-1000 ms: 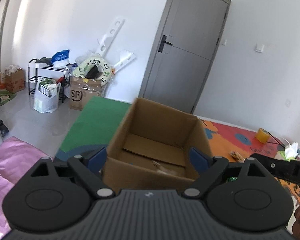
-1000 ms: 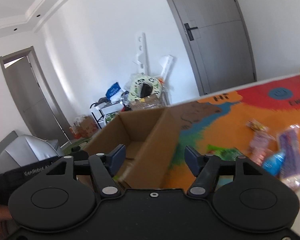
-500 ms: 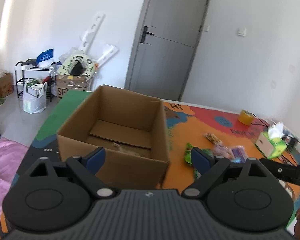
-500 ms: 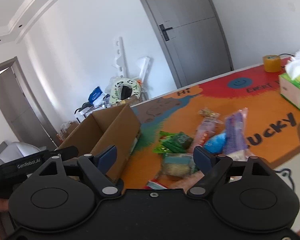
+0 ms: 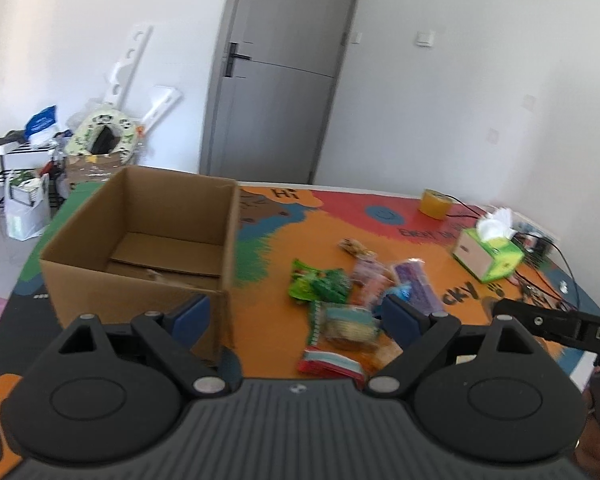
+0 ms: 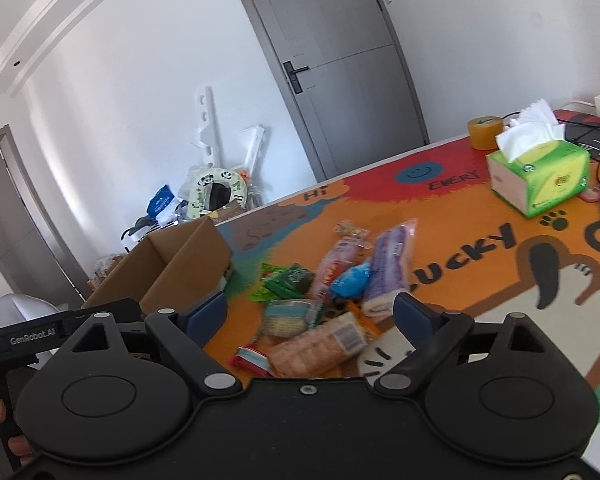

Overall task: Organize snacks
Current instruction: 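Open both grippers over the box and return them to the snacks, then grasp the red-and-white bar with the left gripper while the right grasps the bread roll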

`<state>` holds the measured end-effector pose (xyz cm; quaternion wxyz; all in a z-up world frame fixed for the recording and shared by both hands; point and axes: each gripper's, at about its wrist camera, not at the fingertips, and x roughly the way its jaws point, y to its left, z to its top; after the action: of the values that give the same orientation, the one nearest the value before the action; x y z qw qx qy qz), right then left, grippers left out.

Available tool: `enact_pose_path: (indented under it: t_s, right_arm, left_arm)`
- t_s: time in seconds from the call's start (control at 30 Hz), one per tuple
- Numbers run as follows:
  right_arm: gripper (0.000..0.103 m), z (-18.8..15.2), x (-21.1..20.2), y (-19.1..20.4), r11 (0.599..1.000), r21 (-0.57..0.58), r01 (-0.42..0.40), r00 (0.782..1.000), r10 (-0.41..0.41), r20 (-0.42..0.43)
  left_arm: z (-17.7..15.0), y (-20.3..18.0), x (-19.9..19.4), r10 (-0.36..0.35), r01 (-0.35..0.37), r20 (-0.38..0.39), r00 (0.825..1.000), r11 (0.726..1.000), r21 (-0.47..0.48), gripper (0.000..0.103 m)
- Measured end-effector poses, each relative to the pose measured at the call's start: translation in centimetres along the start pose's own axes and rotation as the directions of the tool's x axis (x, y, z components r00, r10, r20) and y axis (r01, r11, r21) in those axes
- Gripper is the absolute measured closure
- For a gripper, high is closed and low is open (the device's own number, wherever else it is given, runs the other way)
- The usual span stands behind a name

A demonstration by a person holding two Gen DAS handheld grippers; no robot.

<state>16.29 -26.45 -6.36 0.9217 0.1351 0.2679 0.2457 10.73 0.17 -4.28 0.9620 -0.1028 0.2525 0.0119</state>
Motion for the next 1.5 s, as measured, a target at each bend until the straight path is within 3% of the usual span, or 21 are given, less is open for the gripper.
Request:
enact_pose_path:
  t_s: [0.5, 0.67, 0.77, 1.27, 1.5]
  right_arm:
    - [0.013, -1.8, 1.6, -2.7, 1.0, 0.029, 0.005, 0.998, -0.003, -0.058]
    - [0.015, -2.6, 3.6, -3.2, 0.997, 0.071, 0.019, 0.995, -0.013, -0.096]
    - [0.015, -2.9, 4.9, -3.1, 0.996, 0.079, 0.027, 0.994, -0.018, -0.108]
    - [0.008, -2.3, 10.3, -1.0, 0.994, 0.031, 0.106, 0.986, -0.101, -0.129]
    - [0.008, -3.1, 10.1, -0.8, 0.987, -0.005, 0.158, 0.975, -0.157, -0.159]
  left_arm:
    - [-2.0, -2.4, 2.8, -0.066, 0.068, -0.068, 0.995, 0.997, 0.026, 0.015]
    - [-3.1, -2.2, 4.5, -0.07, 0.07, -0.104, 0.992, 0.998, -0.003, 0.039]
    - [-3.5, -1.7, 5.6, -0.071, 0.069, -0.128, 0.989, 0.997, -0.025, 0.045]
    - [-4.3, -0.6, 8.2, -0.053, 0.045, -0.168, 0.984, 0.998, -0.05, 0.048]
    - [-4.1, -0.8, 8.6, -0.047, 0.039, -0.157, 0.987, 0.998, -0.055, 0.044]
